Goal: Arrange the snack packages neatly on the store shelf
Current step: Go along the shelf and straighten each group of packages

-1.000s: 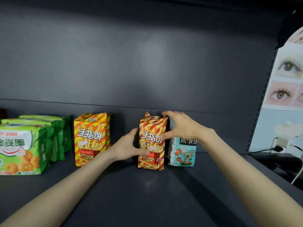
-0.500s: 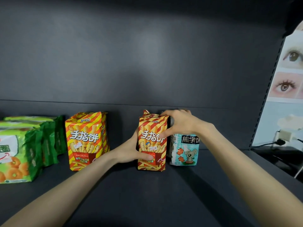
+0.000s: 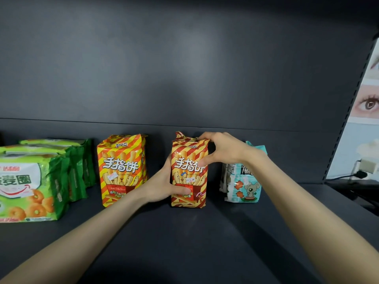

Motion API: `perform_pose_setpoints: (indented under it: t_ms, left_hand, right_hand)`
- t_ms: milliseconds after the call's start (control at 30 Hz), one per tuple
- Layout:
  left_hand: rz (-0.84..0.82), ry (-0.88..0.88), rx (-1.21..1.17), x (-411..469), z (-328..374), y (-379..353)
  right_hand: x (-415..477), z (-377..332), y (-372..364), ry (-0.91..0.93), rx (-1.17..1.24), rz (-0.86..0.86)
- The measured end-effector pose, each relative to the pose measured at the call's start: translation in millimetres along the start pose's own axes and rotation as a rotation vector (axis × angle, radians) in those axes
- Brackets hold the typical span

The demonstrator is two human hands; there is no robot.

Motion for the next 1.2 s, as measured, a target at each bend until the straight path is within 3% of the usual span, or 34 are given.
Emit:
perform_pose_setpoints:
  t_ms: [400,667,1200]
  left_hand:
    - [0.104,-0.017,-0.031,-17,-14,9]
    - [0.038,0.021,-0.028,-25,-23,-6]
    - [0.087,0.061,0.047,-29,-25,-1]
  right_hand:
    - [1,-10,-22,-0.026,0.233,0.049]
    - [-5,-1,-36,-0.107,0.431,0.15]
    - [2,3,-48,-0.074,0.528,0.086]
Point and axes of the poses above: each hand's wrist, its own x-axis towards the middle knuckle, its own y-axis out of the back of the hand, z = x × y, the point moved 6 cm from there along x, towards the middle knuckle, and after that the axes turned 12 degrees about x, right-handed, at the moved point
